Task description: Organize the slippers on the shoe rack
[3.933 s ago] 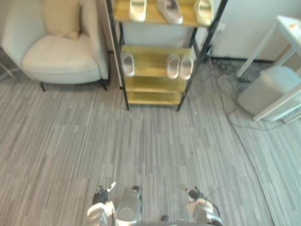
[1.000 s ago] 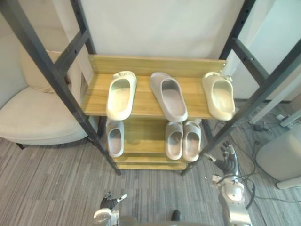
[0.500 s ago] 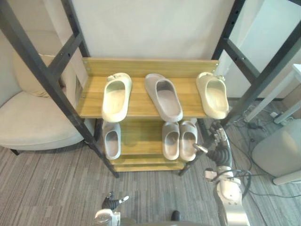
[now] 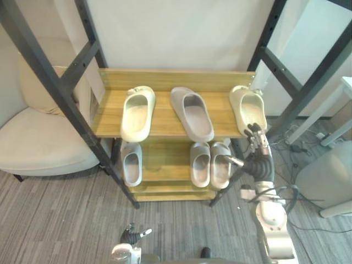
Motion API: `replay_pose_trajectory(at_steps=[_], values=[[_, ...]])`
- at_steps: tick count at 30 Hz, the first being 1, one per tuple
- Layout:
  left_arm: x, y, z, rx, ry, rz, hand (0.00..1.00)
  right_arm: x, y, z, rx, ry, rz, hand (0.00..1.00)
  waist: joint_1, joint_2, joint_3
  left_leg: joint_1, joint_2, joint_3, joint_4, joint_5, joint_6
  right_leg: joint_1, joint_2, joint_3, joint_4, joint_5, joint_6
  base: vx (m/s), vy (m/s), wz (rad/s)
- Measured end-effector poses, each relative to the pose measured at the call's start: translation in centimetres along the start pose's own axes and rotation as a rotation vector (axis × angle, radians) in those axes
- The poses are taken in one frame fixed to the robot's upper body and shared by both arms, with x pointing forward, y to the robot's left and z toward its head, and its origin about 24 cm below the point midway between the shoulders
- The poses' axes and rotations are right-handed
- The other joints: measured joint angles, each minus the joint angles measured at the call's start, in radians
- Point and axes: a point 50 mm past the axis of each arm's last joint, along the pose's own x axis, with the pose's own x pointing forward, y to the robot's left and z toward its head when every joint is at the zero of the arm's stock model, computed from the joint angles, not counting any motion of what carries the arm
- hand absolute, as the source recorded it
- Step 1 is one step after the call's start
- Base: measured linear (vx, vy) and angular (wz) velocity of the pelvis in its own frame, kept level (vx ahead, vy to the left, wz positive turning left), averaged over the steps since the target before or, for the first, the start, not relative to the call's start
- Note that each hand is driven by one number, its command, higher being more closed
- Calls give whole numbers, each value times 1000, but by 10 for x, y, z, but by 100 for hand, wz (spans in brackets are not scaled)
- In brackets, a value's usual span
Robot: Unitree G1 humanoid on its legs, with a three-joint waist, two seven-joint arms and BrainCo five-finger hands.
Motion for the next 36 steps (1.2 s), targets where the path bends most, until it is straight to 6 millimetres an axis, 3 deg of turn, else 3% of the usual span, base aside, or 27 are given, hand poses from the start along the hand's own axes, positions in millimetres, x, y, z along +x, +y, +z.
replay_pose_trajectory(at_steps=[9, 25, 36], values=[[0, 0, 5, -4, -26, -4, 0, 29, 1, 15, 1, -105, 38, 0, 5, 0, 19, -20, 0, -31, 16, -1, -1, -1, 1, -25, 1, -2, 0, 0, -12, 9], [1, -2, 8, -14, -36, -8, 0, 77, -3, -10, -96, -10, 50, 0, 26, 5, 24, -43, -4, -79, 32, 0, -2, -2, 0, -64, 19, -18, -6, -1, -8, 8], [1, -5, 12, -44, -43, -12, 0, 106, 11, -18, -88, 50, 75, 0, 56, 10, 28, -53, -6, -98, 32, 5, -5, -2, 0, -80, 19, -19, -6, 1, -8, 6]])
